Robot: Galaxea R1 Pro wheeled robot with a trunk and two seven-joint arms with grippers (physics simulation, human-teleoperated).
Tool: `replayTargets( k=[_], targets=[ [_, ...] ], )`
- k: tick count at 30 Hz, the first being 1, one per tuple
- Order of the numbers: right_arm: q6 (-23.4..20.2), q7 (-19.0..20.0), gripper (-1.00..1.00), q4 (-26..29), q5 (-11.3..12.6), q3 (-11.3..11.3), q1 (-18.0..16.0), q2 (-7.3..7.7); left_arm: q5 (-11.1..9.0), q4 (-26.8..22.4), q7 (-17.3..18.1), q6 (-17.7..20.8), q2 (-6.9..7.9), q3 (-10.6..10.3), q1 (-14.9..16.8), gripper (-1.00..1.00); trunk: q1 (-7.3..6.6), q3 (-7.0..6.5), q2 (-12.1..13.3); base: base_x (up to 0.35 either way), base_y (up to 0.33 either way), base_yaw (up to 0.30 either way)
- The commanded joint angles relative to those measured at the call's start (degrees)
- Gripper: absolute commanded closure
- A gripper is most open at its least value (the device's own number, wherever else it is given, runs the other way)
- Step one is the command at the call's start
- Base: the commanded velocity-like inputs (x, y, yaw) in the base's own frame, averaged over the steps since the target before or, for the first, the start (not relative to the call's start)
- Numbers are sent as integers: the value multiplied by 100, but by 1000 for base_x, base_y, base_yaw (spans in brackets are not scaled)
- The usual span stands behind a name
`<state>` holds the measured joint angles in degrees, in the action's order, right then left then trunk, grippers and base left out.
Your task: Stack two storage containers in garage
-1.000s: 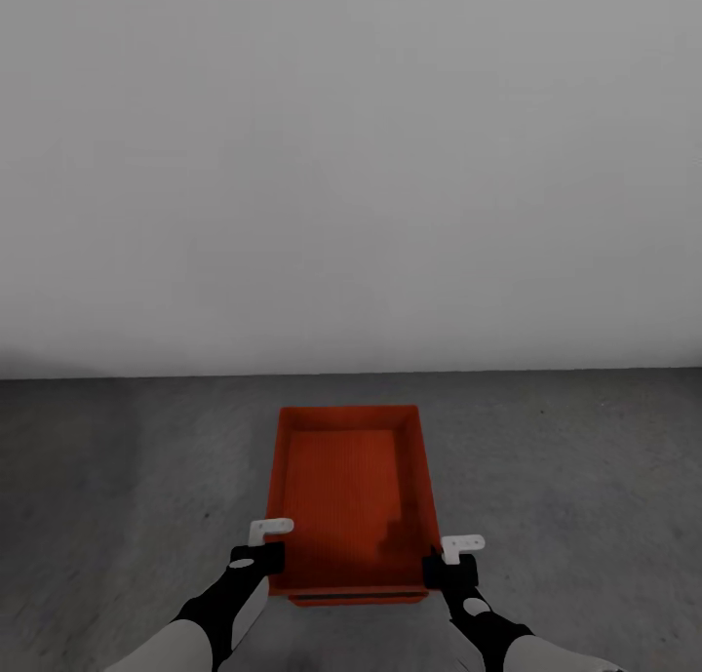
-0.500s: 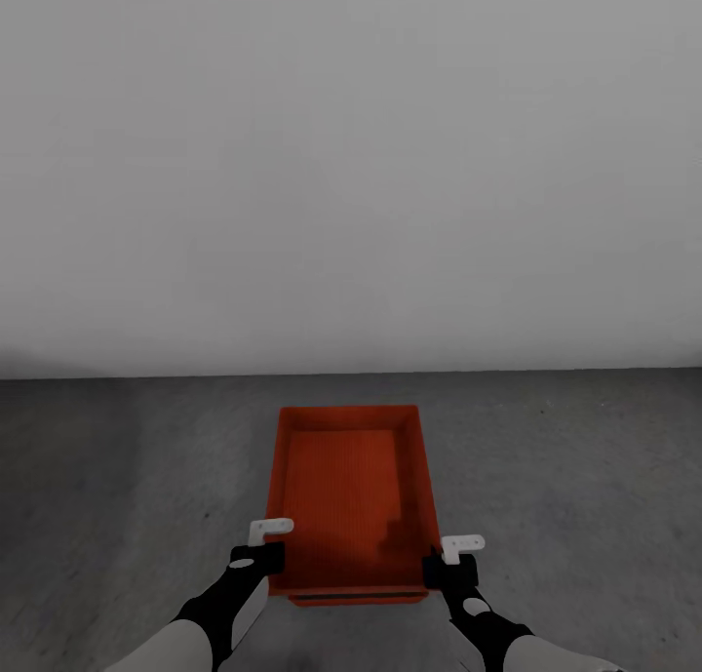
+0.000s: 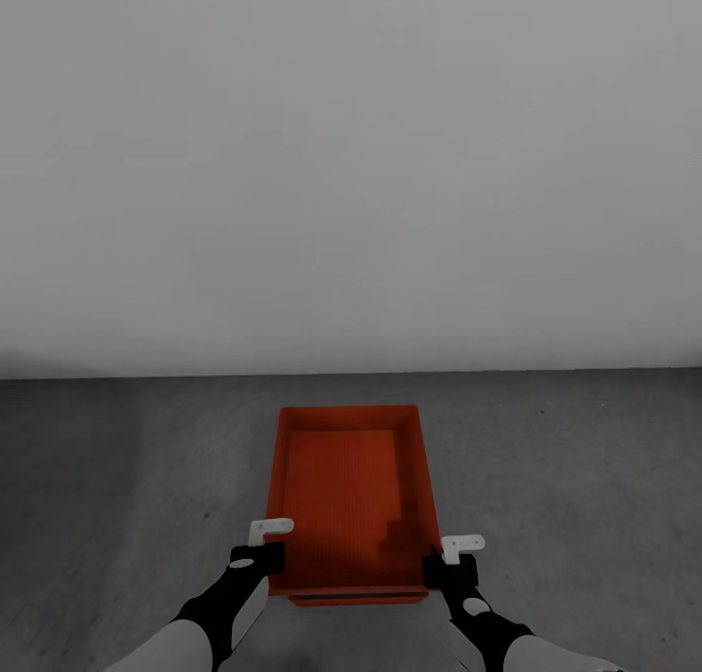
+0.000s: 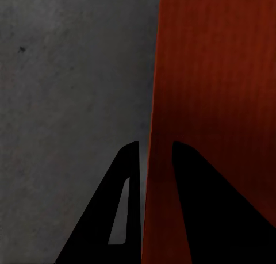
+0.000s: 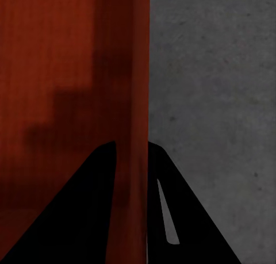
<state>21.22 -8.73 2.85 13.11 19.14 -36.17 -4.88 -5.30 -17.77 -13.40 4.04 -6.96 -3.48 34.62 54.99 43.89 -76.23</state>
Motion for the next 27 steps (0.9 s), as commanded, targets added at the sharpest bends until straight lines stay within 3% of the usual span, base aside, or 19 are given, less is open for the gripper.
replayTargets(
  k=[1, 27],
  targets=[
    [49, -94, 100, -12, 174, -411, -5, 11, -42, -25, -57, 35, 7, 23, 1, 100, 0, 4, -2, 0, 0, 0],
    [40, -94, 100, -12, 175, -411, -5, 14, -42, -25, -57, 35, 10, 23, 1, 100, 0, 4, -2, 0, 0, 0]
  ],
)
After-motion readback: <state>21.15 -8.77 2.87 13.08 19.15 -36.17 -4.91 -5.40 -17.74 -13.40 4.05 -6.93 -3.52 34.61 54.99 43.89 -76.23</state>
